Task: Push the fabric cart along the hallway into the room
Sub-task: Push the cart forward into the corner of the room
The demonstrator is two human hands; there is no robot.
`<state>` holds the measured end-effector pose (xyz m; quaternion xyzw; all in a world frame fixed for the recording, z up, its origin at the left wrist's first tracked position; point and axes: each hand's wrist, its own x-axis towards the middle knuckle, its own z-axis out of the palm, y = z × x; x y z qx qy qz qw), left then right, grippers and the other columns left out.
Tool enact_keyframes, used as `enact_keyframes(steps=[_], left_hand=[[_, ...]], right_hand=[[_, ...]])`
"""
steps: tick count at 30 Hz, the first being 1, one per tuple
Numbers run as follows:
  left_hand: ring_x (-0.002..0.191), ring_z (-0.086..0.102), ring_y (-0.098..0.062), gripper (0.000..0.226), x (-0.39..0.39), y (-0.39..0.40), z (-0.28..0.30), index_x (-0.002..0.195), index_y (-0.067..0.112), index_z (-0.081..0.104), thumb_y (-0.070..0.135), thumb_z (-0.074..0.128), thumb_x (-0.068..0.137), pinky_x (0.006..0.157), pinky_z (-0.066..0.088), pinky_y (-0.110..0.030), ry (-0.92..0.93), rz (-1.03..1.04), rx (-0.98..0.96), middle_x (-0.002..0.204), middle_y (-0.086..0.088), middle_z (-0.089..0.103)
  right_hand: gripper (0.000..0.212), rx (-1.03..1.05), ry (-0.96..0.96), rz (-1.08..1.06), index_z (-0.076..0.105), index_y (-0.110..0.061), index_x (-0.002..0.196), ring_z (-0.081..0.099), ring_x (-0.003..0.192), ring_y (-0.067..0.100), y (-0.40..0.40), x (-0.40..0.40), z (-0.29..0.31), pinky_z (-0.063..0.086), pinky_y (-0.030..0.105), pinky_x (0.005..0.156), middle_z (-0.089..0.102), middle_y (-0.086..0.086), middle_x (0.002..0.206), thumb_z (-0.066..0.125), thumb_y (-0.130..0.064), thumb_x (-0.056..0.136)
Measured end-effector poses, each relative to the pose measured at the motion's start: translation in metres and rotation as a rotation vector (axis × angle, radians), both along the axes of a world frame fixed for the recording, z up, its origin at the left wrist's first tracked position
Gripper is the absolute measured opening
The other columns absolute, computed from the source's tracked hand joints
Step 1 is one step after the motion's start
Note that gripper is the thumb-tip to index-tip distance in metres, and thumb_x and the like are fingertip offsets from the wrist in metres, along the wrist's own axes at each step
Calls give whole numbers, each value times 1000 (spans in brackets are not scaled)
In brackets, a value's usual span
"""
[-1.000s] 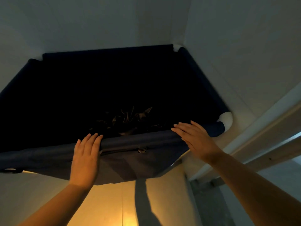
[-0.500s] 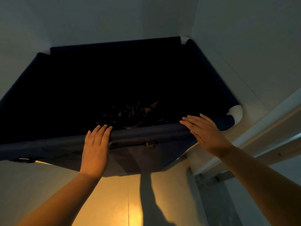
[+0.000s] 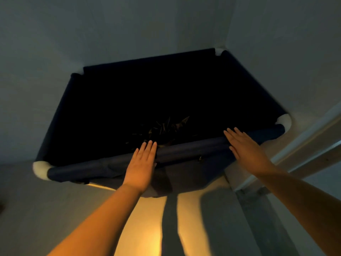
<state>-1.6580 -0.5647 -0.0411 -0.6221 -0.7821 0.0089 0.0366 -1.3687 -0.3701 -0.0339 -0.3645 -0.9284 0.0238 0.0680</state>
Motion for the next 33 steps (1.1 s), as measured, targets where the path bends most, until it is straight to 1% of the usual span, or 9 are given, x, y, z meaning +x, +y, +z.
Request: enact_keyframes(steps=[5,9,12,16,22,24,26,28,33], left_hand=[[143,-5,-24,63,-71,-66,21,146,12,-10,30,30,101,117,0,-35,40,-8,-53,157,-8,-2],[143,-7,-25,62,-118,-116,33,147,12,-8,29,30,101,117,3,-36,-7,3,-122,157,-9,-4],[143,-6,-25,59,-143,-140,33,147,13,-6,26,30,102,117,3,-37,-68,3,-156,158,-9,-3],[143,-5,-25,59,-159,-150,26,147,12,-6,23,30,102,117,4,-38,-108,13,-209,158,-9,-3],[143,-2,-25,58,-165,-133,21,148,13,-1,21,32,101,117,6,-38,-181,34,-170,158,-10,1],[143,0,-26,57,-164,-128,20,148,13,0,19,32,101,117,5,-39,-199,67,-155,158,-10,3],[143,1,-26,57,-162,-125,18,148,15,1,16,34,101,117,6,-39,-209,107,-143,158,-9,5],[143,3,-27,60,-159,-121,15,148,15,4,9,37,99,117,5,-40,-212,148,-105,157,-8,8],[143,11,-27,63,-154,-116,13,148,16,15,4,44,93,115,5,-41,-245,214,-58,155,-8,20]], right_hand=[[53,-25,100,28,33,-4,140,26,137,31,-60,-64,17,24,43,110,34,16,147,54,-11,92],[54,-72,120,25,32,-6,142,23,138,26,-106,-116,16,23,40,111,32,13,148,53,-15,93],[54,-97,44,61,26,-6,143,18,140,25,-128,-148,10,16,36,112,26,13,151,49,-19,96],[55,-122,-16,65,21,-4,144,14,141,25,-137,-171,3,10,33,113,21,14,153,45,-18,97],[55,-139,-78,108,20,-2,144,13,141,26,-128,-175,5,9,33,112,20,14,153,46,-12,97],[57,-84,-123,123,25,0,142,22,138,29,-126,-181,8,18,36,111,28,16,150,53,-9,93],[61,-22,-219,178,36,4,136,38,130,34,-129,-194,13,34,41,104,42,19,142,66,-8,85],[63,-2,-208,287,45,6,130,47,122,36,-130,-206,12,41,47,97,49,21,135,75,-2,75],[83,-61,-153,432,30,0,140,33,133,29,-131,-223,4,20,40,109,37,16,145,62,21,67]])
